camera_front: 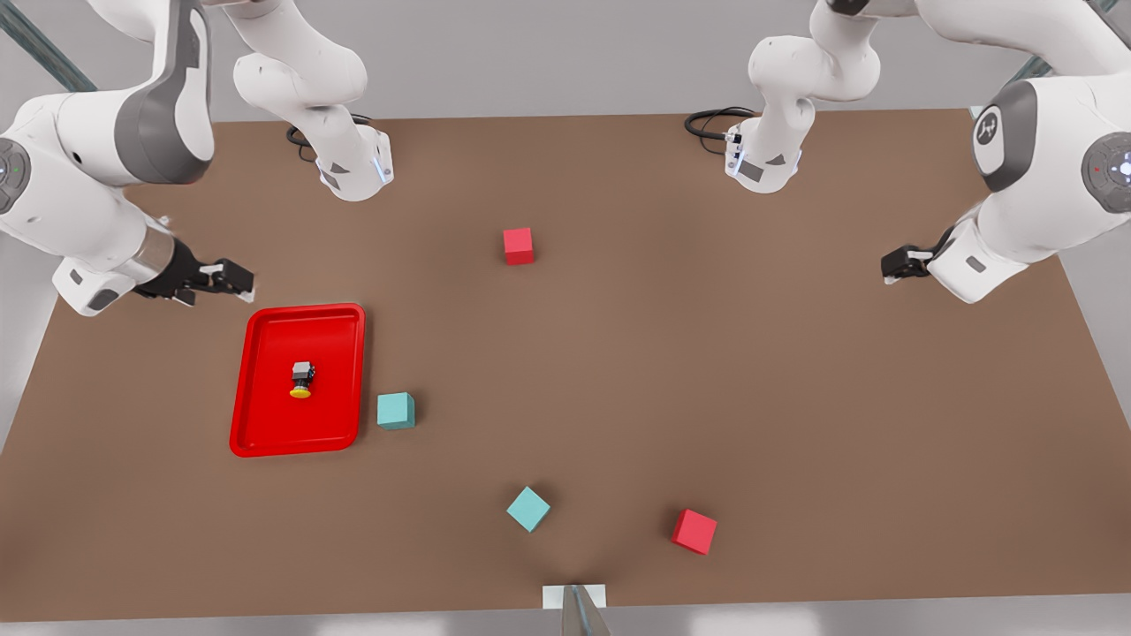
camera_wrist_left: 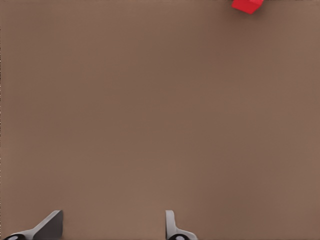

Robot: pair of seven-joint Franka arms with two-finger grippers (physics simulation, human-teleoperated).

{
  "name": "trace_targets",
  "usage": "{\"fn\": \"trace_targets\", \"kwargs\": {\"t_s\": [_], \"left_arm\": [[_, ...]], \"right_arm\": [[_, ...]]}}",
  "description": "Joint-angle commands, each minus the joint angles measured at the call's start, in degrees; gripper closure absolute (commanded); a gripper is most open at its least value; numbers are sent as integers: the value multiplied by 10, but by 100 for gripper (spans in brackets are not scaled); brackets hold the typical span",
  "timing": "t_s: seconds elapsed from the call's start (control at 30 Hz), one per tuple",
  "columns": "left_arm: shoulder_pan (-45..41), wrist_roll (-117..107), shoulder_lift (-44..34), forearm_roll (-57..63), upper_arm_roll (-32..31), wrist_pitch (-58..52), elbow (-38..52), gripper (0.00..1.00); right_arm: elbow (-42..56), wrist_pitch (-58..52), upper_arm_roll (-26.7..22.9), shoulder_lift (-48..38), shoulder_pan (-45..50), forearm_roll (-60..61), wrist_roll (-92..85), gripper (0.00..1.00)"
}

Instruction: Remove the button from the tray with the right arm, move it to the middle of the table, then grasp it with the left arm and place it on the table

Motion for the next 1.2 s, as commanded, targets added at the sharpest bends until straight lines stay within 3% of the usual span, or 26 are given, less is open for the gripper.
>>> {"fn": "trace_targets", "kwargs": {"t_s": [0.0,0.1,0.13,0.3,0.33,0.67,1.1,1.17], "left_arm": [[-5,17,1,10,0,39,-1,0],[-5,17,3,10,0,39,-1,0],[-5,17,7,10,0,40,-1,0],[-4,17,7,10,0,40,0,0],[-3,17,7,10,0,40,-1,0],[-1,17,10,10,1,41,0,0],[-1,17,15,10,1,41,-1,0],[-1,17,16,9,1,41,0,0]], "right_arm": [[0,13,-2,-1,-1,0,-2,0],[-30,20,2,100,2,-2,-4,0],[-78,69,2,113,2,-6,-2,0],[-333,465,3,109,-11,-6,3,0],[-356,504,3,111,-21,-6,3,0],[-400,646,4,166,-59,-6,-4,0],[-389,674,4,216,-60,-2,-4,0],[-389,674,4,216,-60,-2,-4,31]]}}
